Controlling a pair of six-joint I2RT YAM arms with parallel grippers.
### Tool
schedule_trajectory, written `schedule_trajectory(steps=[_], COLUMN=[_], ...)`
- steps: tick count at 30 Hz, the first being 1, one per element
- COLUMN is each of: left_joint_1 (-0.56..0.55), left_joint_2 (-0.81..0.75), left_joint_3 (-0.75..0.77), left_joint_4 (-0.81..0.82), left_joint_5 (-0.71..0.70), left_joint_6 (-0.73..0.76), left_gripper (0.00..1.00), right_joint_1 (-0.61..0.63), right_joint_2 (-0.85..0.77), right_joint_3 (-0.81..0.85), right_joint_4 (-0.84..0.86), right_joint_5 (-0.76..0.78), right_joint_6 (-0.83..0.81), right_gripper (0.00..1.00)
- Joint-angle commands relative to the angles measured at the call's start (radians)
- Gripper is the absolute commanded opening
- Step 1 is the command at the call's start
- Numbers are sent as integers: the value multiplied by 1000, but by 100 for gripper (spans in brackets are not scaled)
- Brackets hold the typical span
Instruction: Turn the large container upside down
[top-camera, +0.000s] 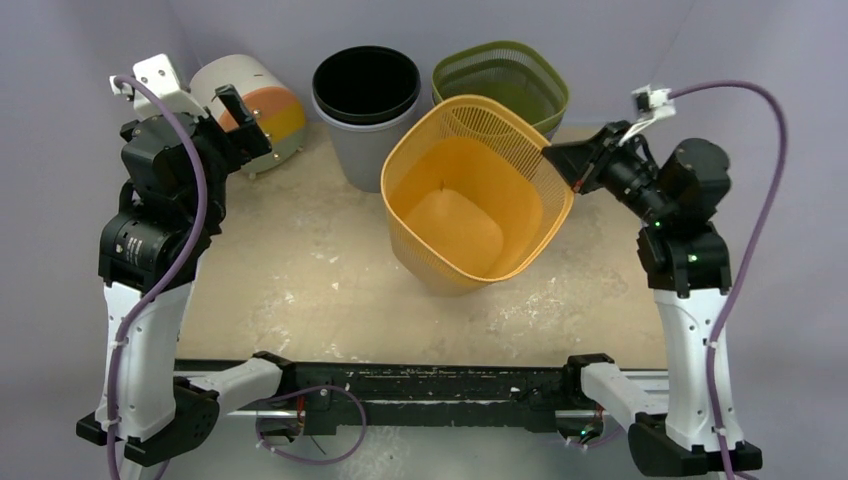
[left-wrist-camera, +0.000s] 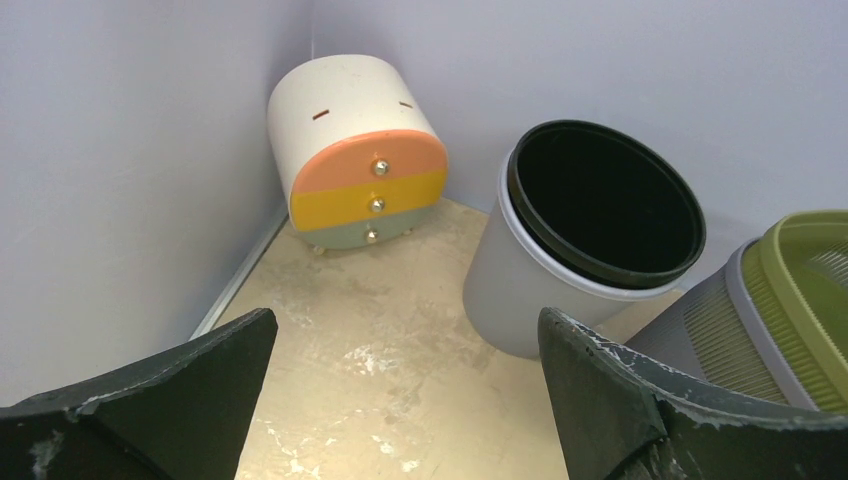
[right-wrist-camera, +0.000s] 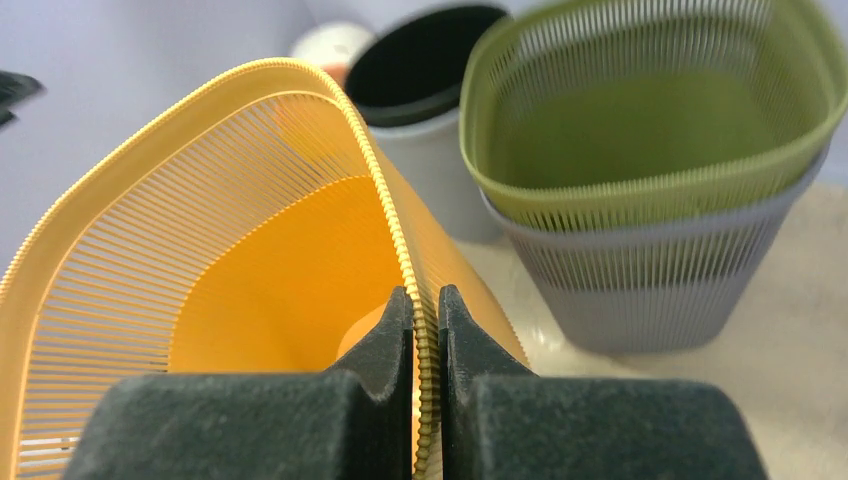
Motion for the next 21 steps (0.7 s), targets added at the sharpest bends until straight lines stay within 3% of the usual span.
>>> schedule_trajectory(steps=[1, 6, 16, 21], left_joint_1=[-4, -4, -4, -4], left_joint_2=[-20, -23, -35, -38], left_joint_3=[-48, -87, -206, -264], left_joint_4=[18, 28, 59, 81], left_joint_5=[31, 82, 132, 145], left_joint_6=[-9, -26, -27, -26], left_gripper=[99, 99, 98, 98], right_joint_1=[2, 4, 13, 18], right_joint_2=[-71, -75, -92, -80], right_joint_3=[-91, -152, -344, -406], right_joint_4=[86, 59, 107, 143], right_joint_5=[-13, -21, 124, 157], right_joint_6=[26, -2, -48, -54], right_gripper=[0, 0, 0, 9])
